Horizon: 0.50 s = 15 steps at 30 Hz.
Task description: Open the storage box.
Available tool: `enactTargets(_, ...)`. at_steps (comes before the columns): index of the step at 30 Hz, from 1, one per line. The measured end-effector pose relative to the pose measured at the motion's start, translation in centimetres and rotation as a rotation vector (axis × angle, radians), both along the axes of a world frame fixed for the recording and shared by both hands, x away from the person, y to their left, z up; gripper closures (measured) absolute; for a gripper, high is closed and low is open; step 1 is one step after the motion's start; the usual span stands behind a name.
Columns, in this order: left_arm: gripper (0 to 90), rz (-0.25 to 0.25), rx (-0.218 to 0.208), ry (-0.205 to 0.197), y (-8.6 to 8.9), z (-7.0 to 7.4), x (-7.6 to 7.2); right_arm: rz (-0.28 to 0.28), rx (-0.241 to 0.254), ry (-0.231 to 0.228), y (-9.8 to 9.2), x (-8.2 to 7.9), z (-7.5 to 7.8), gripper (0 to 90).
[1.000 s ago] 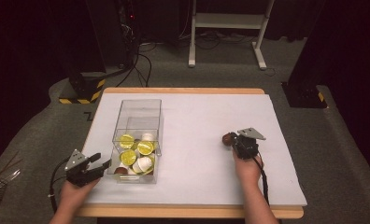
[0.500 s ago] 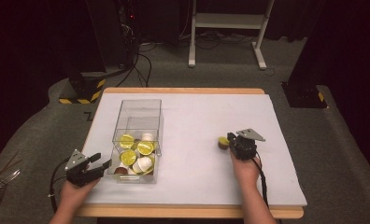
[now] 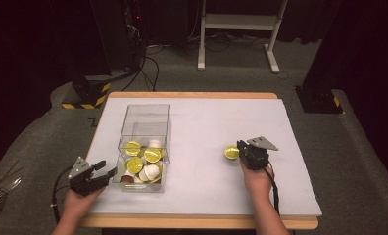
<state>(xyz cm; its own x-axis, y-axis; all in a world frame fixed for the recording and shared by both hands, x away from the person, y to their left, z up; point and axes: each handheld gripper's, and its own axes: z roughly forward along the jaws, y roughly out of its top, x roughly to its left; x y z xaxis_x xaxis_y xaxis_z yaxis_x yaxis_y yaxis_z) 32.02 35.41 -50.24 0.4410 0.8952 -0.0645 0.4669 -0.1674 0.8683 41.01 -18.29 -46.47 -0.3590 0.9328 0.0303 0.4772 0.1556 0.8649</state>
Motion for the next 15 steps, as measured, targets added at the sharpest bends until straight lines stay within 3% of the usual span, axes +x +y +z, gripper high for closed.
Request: enactTargets(15,40.1,0.0,0.0,0.004,0.0,0.0,0.0,0.031,-0.008,0.002,0.2,-1.2,-0.1,72.5)
